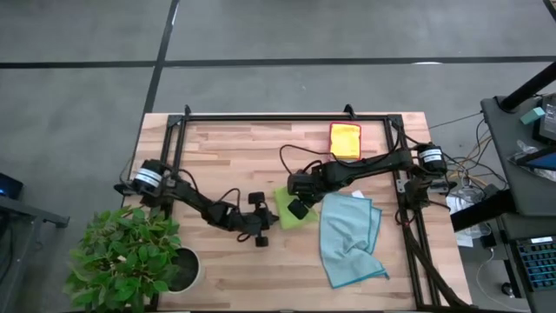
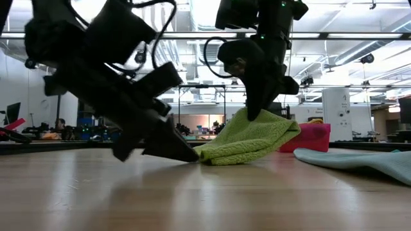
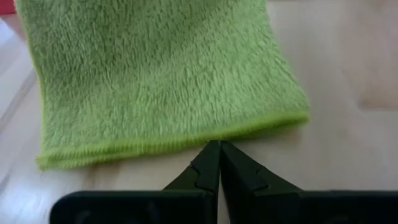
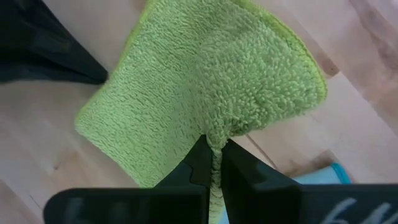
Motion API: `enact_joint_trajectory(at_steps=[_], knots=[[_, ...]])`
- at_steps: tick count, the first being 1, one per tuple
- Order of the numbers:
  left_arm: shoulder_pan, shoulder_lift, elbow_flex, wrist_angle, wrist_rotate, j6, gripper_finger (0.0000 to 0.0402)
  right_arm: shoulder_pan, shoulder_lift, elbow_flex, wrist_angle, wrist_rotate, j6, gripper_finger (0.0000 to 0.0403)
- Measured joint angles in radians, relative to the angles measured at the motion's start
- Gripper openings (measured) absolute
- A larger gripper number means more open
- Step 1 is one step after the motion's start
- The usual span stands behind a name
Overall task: Fold microfiber towels
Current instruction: Fold the green microfiber towel
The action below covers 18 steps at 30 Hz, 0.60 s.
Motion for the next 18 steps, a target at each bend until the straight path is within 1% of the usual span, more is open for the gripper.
enact_joint_trajectory(at_steps=[4,12,15,18], knots=[[0.018,0.022,0.017,0.005,0.007,0.001,0.0000,0.000,0.000,0.000,0.002,0.001,0.041,0.0013],[0.023,0.024,0.017,0.004,0.018,0.001,0.0000,-0.003,0.002,-0.002,0.045,0.007,0.069,0.0013],[0.023,0.024,0.017,0.003,0.019,0.001,0.0000,-0.003,0.022,0.011,0.073,0.008,0.070,0.0013],[0.023,0.024,0.018,0.002,0.020,0.001,0.0000,-0.003,0.068,0.039,0.071,0.008,0.056,0.0013]])
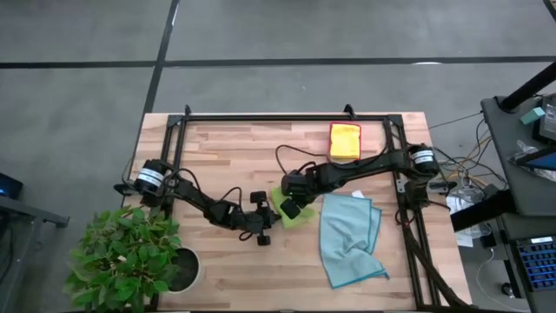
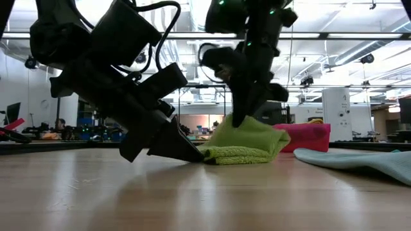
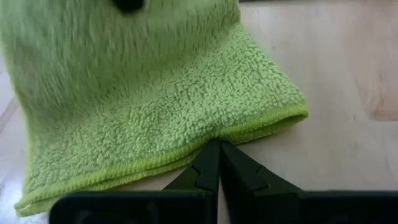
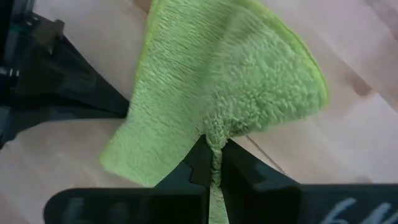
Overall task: Fold microfiber towels
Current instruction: Fold the green microfiber towel
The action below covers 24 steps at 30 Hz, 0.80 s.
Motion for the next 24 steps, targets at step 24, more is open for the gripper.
enact_joint_trajectory(at_steps=[24], knots=[[-0.043,-0.137,-0.009,-0.187,0.107,-0.011,0.0000,0.000,0.171,0.210,-0.014,-0.020,-0.113,0.0013]])
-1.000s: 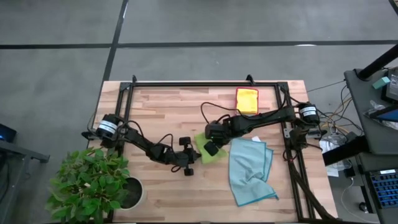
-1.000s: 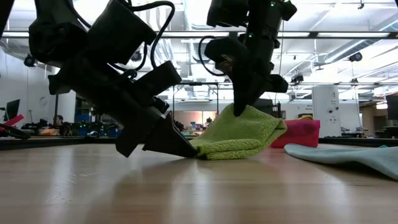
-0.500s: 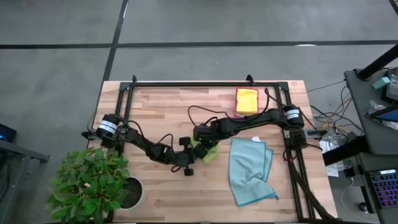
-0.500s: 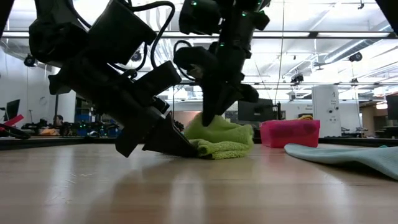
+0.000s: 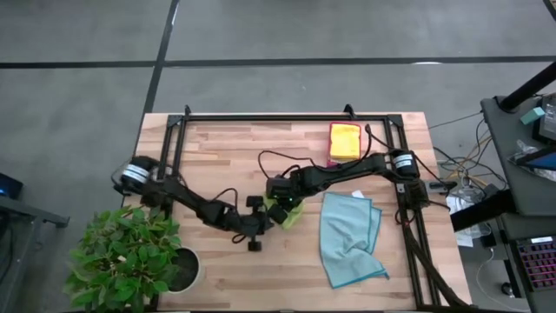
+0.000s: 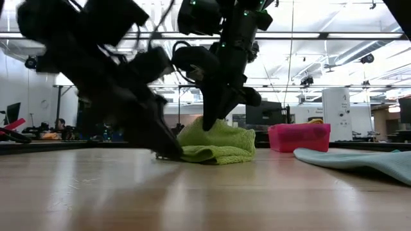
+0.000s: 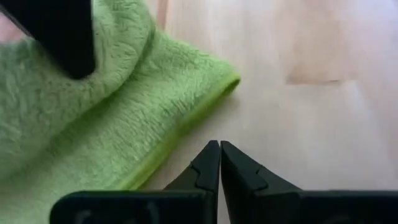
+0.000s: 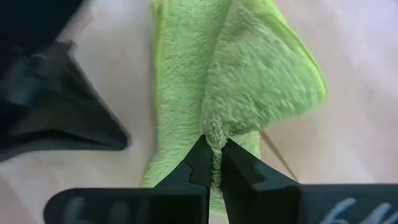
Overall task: Fold microfiber towels
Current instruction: Fold the green microfiber towel
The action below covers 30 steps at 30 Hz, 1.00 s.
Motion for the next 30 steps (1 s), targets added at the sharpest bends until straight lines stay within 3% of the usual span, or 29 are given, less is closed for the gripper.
enact_joint_trajectory(at_steps=[3,8,14,30], knots=[[-0.004,-0.071,-0.001,-0.098,-0.011,-0.017,0.0000,-0.002,0.001,0.006,-0.011,0.015,-0.014,0.0013],[-0.001,-0.084,-0.035,-0.125,-0.045,-0.026,0.0000,-0.002,0.002,0.008,-0.008,0.016,-0.028,0.0013],[0.020,-0.023,-0.045,-0.099,-0.108,-0.051,0.0000,-0.003,0.002,0.009,-0.014,0.012,-0.025,0.0013],[0.030,0.008,-0.047,-0.048,-0.110,-0.044,0.0000,0.013,0.016,0.009,0.108,0.007,-0.007,0.0013]])
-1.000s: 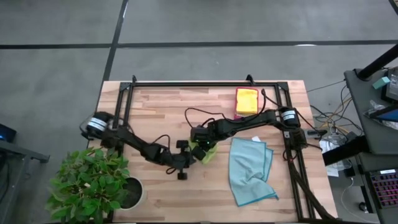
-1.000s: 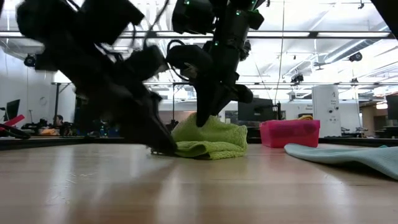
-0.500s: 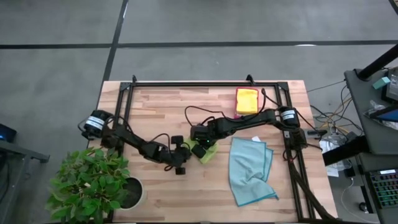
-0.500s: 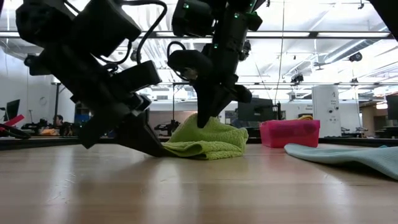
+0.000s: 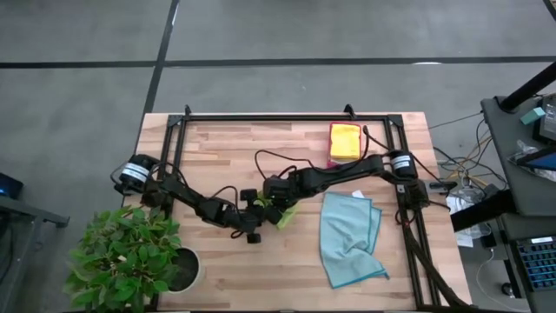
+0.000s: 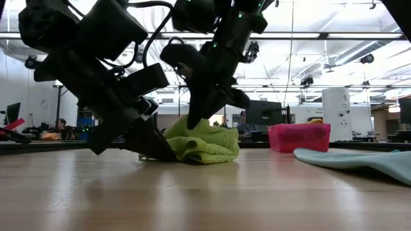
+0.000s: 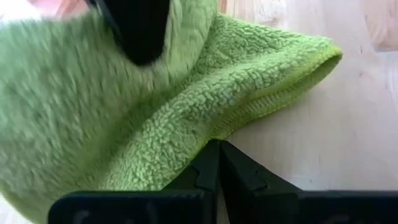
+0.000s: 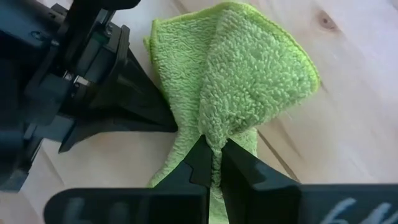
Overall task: Fold microfiber towels
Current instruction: Fold the green microfiber towel
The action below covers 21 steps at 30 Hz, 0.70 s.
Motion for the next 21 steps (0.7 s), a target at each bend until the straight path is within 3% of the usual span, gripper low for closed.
enact_joint_trajectory(at_steps=[7,12,21], knots=[[0.000,0.000,-0.001,0.000,0.001,0.000,0.0000,0.011,0.040,0.006,0.099,-0.078,-0.019,0.0013],[0.000,0.000,-0.001,0.000,0.005,-0.006,0.0000,0.010,0.040,0.007,0.135,-0.077,-0.024,0.0020],[-0.003,-0.076,-0.006,-0.095,0.050,-0.032,0.0000,0.014,0.040,0.006,0.189,-0.077,-0.036,0.0112]])
